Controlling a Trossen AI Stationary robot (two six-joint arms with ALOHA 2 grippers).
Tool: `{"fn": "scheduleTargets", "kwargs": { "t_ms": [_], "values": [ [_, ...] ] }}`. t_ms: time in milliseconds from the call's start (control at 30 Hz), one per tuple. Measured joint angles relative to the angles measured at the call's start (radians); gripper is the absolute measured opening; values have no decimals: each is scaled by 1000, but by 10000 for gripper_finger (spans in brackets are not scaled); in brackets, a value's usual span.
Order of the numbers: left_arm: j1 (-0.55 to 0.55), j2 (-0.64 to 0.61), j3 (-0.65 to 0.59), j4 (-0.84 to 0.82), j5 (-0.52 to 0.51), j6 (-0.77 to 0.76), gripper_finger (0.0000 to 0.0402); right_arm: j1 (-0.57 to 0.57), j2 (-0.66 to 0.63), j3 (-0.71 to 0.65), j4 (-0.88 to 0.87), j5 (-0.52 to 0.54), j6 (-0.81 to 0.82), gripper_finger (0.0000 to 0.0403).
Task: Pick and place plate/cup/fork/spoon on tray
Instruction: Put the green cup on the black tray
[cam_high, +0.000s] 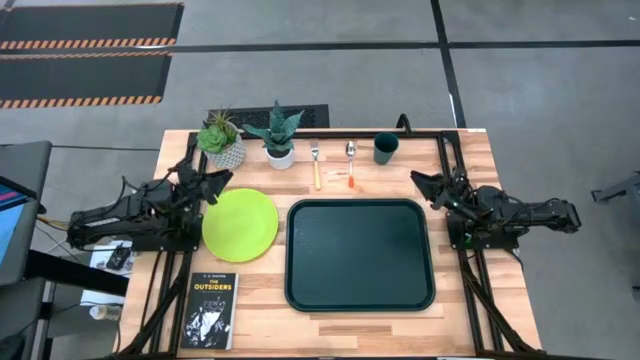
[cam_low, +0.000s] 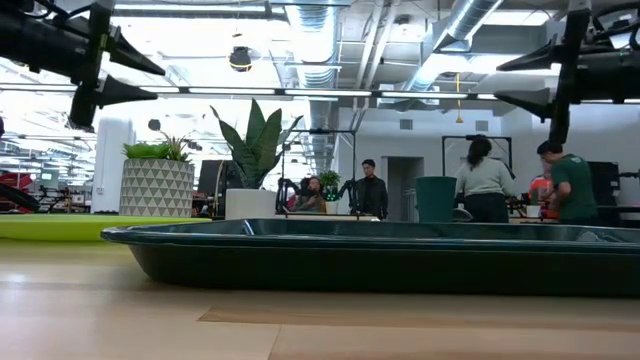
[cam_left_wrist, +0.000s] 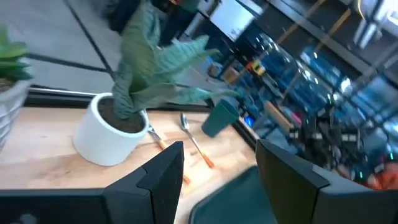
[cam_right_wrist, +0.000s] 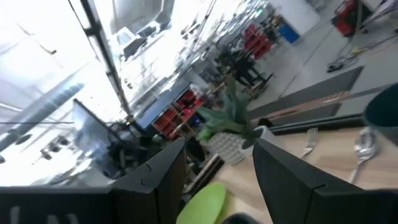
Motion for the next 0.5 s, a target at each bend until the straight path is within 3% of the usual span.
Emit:
{"fn": "scheduleTargets", "kwargs": {
  "t_ms": [133,233,367,500],
  "values": [
    [0,0,0,2,-43,-4,190,0,0,0,2,32,19,210],
    [0,0,0,57,-80,-121,190,0,0,0,8,48,20,210],
    [0,57,0,287,-49,-167,190,0,0,0,10,52,23,210],
    [0,214,0,609,-23,-121,190,0,0,1,4,54,22,210]
  ]
}}
